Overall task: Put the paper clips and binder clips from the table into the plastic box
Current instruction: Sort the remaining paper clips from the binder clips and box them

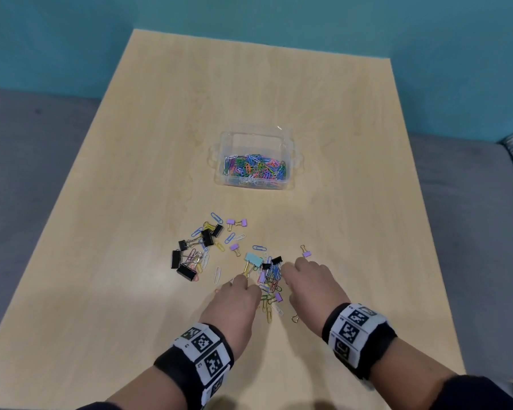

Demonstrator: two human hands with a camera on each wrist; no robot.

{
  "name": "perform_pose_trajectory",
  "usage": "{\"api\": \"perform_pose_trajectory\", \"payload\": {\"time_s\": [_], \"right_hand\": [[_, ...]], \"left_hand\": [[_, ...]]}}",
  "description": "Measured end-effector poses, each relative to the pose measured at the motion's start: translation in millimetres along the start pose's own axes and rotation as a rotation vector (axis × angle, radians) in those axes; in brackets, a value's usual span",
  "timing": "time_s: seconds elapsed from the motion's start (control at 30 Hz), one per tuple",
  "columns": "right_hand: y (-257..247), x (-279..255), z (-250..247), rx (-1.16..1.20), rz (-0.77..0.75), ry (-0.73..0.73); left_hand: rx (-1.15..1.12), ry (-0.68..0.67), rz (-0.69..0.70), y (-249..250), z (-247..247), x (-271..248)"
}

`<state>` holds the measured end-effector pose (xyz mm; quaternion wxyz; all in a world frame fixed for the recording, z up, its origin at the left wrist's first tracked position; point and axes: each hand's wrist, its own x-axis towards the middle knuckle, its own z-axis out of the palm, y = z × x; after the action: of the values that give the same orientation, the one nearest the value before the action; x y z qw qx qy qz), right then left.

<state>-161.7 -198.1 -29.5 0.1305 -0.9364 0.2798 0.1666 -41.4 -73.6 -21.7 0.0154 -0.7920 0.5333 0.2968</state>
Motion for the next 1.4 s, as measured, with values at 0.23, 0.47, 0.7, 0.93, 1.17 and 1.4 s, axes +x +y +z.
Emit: {"api": "perform_pose_trajectory", "payload": {"time_s": [0.23,0.47,0.7,0.93,1.17,1.4], "right_hand": [[21,1,-19,0.512,0.254,0.081],[30,8,-32,1.069,0.435,0.161],[13,18,-44,1.605,0.497,0.102],[7,22,-52,2.075,0.495,-0.061],[3,23,-48,2.022,0.542,-0.069],[8,21,-47,1.891,0.584,-0.020]], "left_hand": [[-0.133,0.034,-0.043,-10,6,4],[-1.685,-0.110,-0.393,-28,-37,16],[-2.048,-0.189,-0.377,-32,-57,25],[-2.091,-0.145,-0.398,-26,-56,31],[-2.022,-0.122,-0.408,-31,-54,32],[-1.748,0.056,-0.411,-40,-59,34]]}}
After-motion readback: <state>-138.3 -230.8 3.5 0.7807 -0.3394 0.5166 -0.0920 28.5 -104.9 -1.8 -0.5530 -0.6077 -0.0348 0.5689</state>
